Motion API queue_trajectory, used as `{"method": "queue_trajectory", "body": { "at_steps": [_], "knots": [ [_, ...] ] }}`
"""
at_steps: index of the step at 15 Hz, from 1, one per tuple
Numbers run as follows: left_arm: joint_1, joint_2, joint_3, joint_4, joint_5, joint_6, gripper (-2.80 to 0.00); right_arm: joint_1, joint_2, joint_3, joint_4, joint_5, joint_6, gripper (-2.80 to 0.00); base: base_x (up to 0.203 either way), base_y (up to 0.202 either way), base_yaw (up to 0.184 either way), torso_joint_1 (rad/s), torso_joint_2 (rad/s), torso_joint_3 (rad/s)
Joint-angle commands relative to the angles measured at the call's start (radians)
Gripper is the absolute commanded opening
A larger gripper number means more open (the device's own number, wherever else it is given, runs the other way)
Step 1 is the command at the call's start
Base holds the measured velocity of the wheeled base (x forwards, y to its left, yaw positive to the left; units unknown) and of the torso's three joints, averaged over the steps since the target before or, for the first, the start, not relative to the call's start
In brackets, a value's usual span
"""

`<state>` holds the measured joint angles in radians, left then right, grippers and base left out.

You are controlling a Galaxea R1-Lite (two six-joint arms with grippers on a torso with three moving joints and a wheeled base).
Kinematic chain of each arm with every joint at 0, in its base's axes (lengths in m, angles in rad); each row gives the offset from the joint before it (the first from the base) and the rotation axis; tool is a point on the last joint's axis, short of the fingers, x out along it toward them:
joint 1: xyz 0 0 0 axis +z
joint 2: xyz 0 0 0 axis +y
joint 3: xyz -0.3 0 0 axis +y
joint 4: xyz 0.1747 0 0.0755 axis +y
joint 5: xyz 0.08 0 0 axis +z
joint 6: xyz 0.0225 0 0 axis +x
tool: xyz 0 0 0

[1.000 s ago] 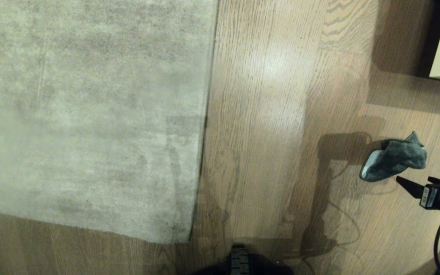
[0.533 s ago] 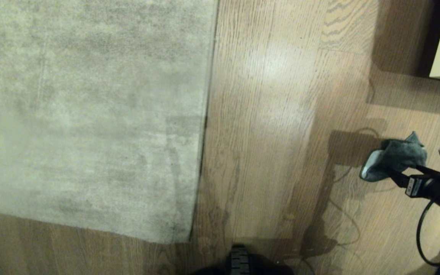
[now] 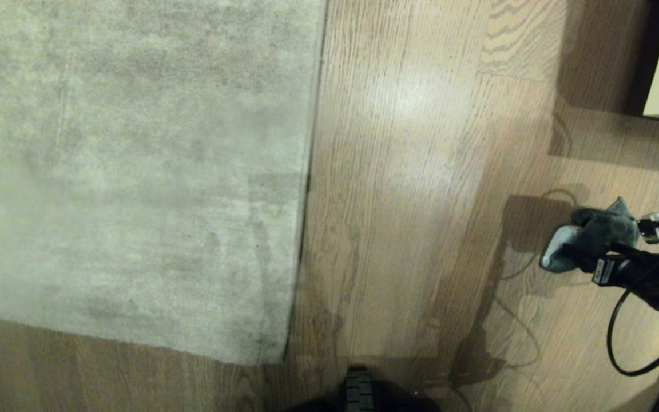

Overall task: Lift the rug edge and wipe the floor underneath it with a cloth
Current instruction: Pick up the rag

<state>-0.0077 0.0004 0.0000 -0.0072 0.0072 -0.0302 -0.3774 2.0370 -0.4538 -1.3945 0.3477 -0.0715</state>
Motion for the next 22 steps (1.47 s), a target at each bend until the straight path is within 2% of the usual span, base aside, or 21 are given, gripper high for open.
{"method": "queue_trajectory", "body": {
  "at_steps": [1,2,12,17,22],
  "knots": [
    [0.0,0.001,0.0,0.0,0.0,0.0,-2.8,0.0,0.038,-0.013,-0.01,0.002,-0.004,0.0,0.0,0.0,0.0,0.0,0.0,0.0],
    [0.0,0.001,0.0,0.0,0.0,0.0,-2.8,0.0,0.043,-0.021,-0.011,0.002,-0.004,-2.8,0.0,0.0,0.0,0.0,0.0,0.0],
    [0.0,0.001,0.0,0.0,0.0,0.0,-2.8,0.003,0.076,-0.071,-0.038,0.001,-0.004,-2.8,0.0,0.0,0.0,0.0,0.0,0.0],
    [0.0,0.001,0.0,0.0,0.0,0.0,-2.8,0.002,0.018,-0.038,-0.087,0.004,0.0,-2.8,0.0,0.0,0.0,0.0,0.0,0.0],
    [0.0,0.0,0.0,0.0,0.0,0.0,-2.8,-0.004,-0.113,0.044,-0.086,0.099,0.001,-2.8,0.0,0.0,0.0,0.0,0.0,0.0]
  ]
}}
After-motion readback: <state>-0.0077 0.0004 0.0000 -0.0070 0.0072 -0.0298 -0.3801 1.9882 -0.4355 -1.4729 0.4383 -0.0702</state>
